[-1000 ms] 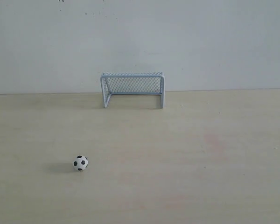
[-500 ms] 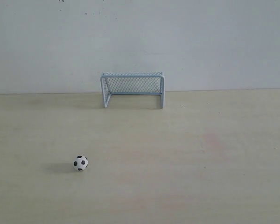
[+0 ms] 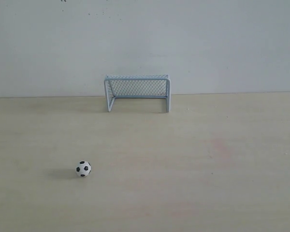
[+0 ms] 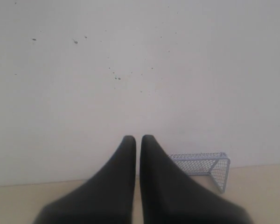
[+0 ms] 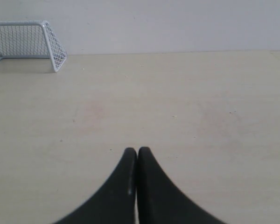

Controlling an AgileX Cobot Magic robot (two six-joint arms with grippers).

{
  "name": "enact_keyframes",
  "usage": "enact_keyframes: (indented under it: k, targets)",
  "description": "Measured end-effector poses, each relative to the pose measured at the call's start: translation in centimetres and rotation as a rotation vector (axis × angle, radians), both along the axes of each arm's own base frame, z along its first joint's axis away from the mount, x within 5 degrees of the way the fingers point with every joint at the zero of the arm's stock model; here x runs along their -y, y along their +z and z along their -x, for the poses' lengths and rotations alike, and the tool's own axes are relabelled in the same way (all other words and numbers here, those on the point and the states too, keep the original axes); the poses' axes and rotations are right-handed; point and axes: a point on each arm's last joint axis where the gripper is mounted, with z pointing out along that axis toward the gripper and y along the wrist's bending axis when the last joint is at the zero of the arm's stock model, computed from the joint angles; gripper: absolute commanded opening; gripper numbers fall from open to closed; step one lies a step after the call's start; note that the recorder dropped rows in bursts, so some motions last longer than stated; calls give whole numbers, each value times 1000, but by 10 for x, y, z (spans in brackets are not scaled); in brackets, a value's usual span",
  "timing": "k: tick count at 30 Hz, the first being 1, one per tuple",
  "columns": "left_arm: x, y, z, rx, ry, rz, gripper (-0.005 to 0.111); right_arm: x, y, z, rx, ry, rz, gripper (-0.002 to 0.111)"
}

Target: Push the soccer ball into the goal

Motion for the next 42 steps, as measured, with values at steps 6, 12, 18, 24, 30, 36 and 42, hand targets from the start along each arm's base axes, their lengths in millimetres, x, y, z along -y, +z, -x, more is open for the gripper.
enact_keyframes:
  k: [6,12,18,24,30,36,42]
  targets:
    - [-2,-4,-28,-18,23,-100,4,0,0,0,0,0,0,0]
    - [-3,-39,-84,-209,8,-266,4,0,0,0,0,0,0,0]
    - [-4,-91,-135,-574,-146,-649,4,0,0,0,0,0,0,0]
    - [-6,-118,-148,-934,-541,-1068,4,0,0,0,0,0,0,0]
    - [8,-144,-153,-991,-867,-1065,4,0,0,0,0,0,-6,0]
    - [20,-168,-160,-952,-1087,-1146,4,0,0,0,0,0,-6,0]
    - [36,-179,-172,-867,-1130,-1380,4,0,0,0,0,1,-8,0]
